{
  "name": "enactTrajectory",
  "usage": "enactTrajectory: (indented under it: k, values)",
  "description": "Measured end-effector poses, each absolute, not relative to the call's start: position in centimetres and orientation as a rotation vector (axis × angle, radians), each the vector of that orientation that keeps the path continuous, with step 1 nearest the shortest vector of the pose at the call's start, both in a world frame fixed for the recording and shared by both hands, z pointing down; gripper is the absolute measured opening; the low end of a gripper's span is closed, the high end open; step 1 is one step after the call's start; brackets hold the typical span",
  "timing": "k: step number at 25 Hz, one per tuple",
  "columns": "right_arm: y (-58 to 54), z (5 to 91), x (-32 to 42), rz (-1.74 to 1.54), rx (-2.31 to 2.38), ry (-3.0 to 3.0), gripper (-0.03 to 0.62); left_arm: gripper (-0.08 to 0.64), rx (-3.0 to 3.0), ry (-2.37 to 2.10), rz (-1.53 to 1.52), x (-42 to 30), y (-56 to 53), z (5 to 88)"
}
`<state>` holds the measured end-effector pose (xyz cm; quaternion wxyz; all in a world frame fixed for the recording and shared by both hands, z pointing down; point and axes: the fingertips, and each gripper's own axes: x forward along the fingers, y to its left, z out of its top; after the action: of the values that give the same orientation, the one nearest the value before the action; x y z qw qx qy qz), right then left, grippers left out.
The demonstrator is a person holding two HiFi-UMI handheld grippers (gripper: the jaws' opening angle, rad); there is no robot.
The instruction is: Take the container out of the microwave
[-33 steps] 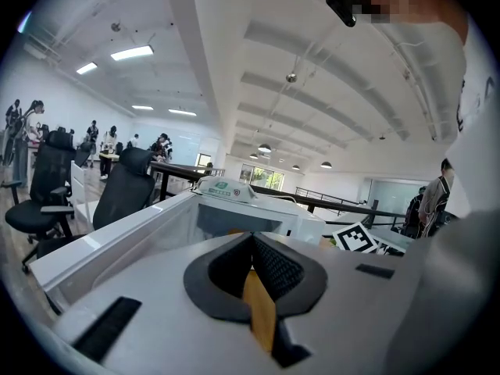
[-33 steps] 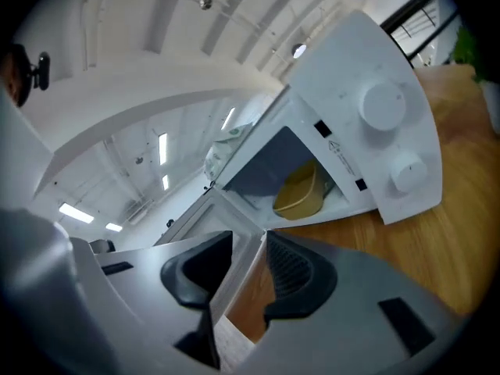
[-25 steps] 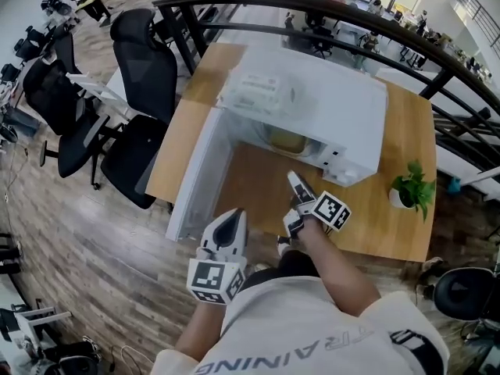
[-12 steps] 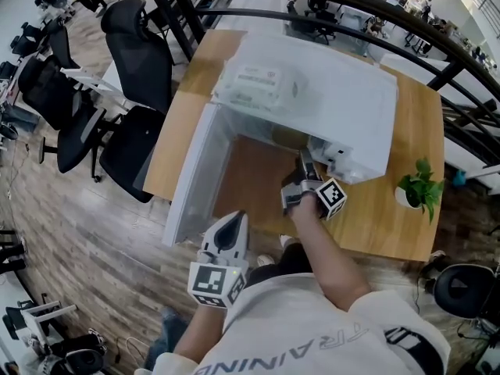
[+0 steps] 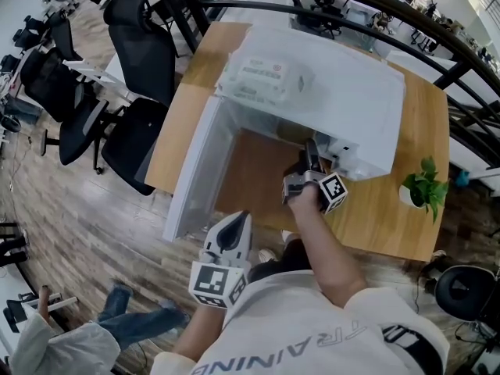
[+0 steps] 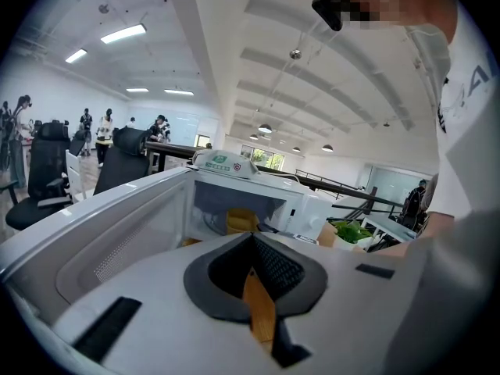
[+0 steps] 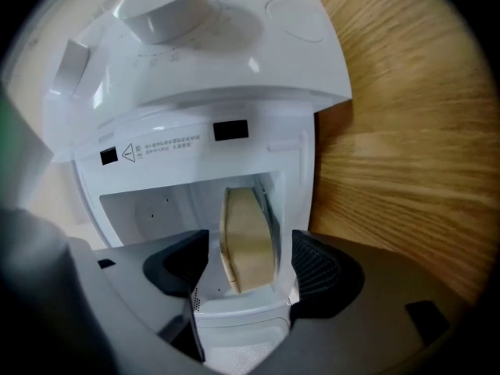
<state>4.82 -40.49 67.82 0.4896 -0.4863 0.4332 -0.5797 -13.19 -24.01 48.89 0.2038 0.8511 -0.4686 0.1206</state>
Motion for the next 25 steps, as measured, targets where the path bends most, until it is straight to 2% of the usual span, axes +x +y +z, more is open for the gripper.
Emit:
enactTrajectory:
  k: [25]
  values:
    - [-41.37,68.03,4.38,-1.428,-1.151,1.005,0.284,0.031,2.365,-1.313,0.307,-14.04,-24.67,48.51]
